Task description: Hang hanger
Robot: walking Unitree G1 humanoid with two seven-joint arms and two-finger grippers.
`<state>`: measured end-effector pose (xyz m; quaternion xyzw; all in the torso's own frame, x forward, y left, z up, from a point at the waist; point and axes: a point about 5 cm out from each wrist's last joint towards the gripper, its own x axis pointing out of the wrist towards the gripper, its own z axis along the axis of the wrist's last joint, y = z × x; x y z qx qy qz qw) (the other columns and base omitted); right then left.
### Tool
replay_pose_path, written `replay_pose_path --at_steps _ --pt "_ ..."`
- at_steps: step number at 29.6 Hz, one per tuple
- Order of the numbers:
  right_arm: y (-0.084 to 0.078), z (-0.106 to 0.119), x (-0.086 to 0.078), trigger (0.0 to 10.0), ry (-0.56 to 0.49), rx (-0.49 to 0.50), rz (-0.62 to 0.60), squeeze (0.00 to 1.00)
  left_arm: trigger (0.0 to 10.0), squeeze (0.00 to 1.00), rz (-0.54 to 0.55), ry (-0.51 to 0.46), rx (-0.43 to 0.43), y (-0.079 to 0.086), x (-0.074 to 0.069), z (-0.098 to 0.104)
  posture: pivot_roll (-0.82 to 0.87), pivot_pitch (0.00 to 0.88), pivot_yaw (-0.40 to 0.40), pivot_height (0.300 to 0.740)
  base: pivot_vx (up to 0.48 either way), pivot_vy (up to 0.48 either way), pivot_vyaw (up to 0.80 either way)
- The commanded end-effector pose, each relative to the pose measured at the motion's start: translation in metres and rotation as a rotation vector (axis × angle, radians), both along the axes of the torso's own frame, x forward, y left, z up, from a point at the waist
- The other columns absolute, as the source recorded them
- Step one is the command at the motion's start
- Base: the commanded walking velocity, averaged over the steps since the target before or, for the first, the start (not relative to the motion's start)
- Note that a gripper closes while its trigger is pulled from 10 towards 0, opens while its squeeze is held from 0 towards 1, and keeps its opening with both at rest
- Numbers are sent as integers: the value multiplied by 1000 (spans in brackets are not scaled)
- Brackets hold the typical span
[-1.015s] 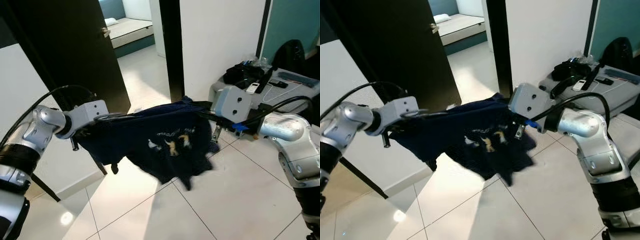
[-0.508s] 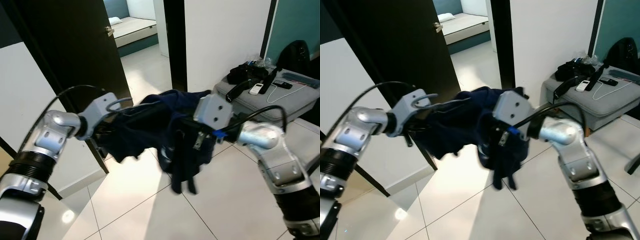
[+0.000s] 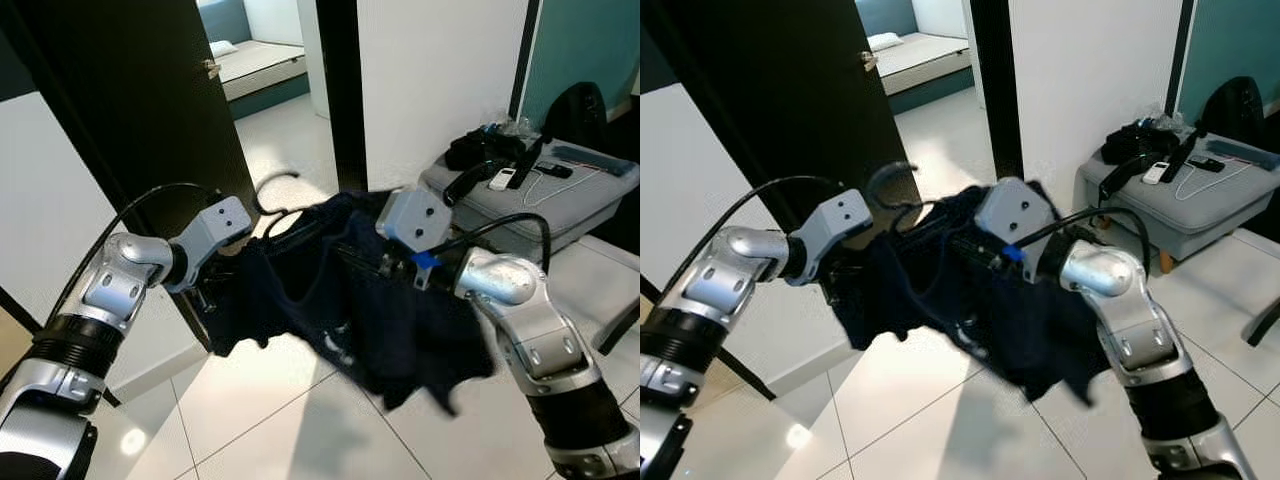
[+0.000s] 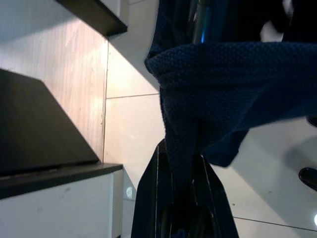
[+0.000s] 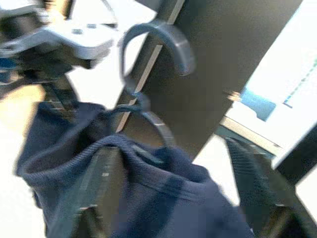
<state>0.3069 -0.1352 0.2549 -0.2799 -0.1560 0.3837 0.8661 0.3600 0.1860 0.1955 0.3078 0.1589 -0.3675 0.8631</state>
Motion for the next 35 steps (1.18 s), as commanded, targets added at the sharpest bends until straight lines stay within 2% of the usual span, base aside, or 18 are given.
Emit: replay_pose_path --at_steps 1,2,3,4,6,7,8,9,11,12,13,16,18,20,22,25,31,35 --pt "-10 3 5 10000 -16 45 -77 1000 10000 0 82 0 -21 14 0 -1 -76 0 164 740 0 0 0" --pt "-10 3 5 10000 -16 45 -77 1000 10000 0 82 0 -21 14 0 -1 -76 0 164 740 0 0 0" --pt "-23 6 10 10000 -35 79 -165 1000 10000 0 114 0 -39 16 1 -2 -76 0 164 740 0 0 0" --pt "-23 6 10 10000 -35 79 -165 1000 10000 0 114 0 -39 16 1 -2 -76 0 164 740 0 0 0" --pt "-59 11 19 10000 -65 169 -398 682 10000 0 134 23 -61 18 -1 -9 -83 0 168 740 0 0 0" --pt "-59 11 19 10000 -65 169 -398 682 10000 0 134 23 -61 18 -1 -9 -83 0 168 740 0 0 0" --pt "-72 11 20 10000 -71 186 -476 529 10000 0 127 36 -65 18 -3 -12 -83 0 168 740 0 0 0" --pt "-72 11 20 10000 -71 186 -476 529 10000 0 127 36 -65 18 -3 -12 -83 0 168 740 0 0 0" --pt "-90 6 21 10000 -70 146 -591 122 10000 0 120 46 -73 19 -5 -13 -87 0 174 740 0 0 0" --pt "-90 6 21 10000 -70 146 -591 122 10000 0 120 46 -73 19 -5 -13 -87 0 174 740 0 0 0" --pt "-96 2 21 10000 -57 131 -624 0 10000 0 127 37 -80 21 -5 -10 -87 0 173 740 0 0 0" --pt "-99 -6 19 10000 -26 105 -630 0 10000 0 152 -5 -98 26 -2 -1 -85 0 174 740 0 0 0" --pt "-91 -11 16 10000 -13 88 -558 0 10000 0 164 -33 -108 28 -1 5 -85 0 174 740 0 0 0" --pt "-91 -11 16 10000 -13 88 -558 0 10000 0 164 -33 -108 28 -1 5 -85 0 174 740 0 0 0" --pt "-76 -15 11 10000 17 104 -450 0 10000 0 150 -58 -133 23 0 10 -79 0 170 740 0 0 0" --pt "-72 -17 10 10000 29 108 -426 0 10000 0 133 -71 -152 20 0 13 -79 0 170 740 0 0 0" --pt "-68 -27 11 10000 103 208 -402 0 10000 0 -80 -166 -402 0 -11 52 -82 0 170 740 0 0 0" --pt "-66 -30 8 10000 127 236 -368 0 10000 0 -132 -187 -443 -1 -15 61 -80 0 172 740 0 0 0"
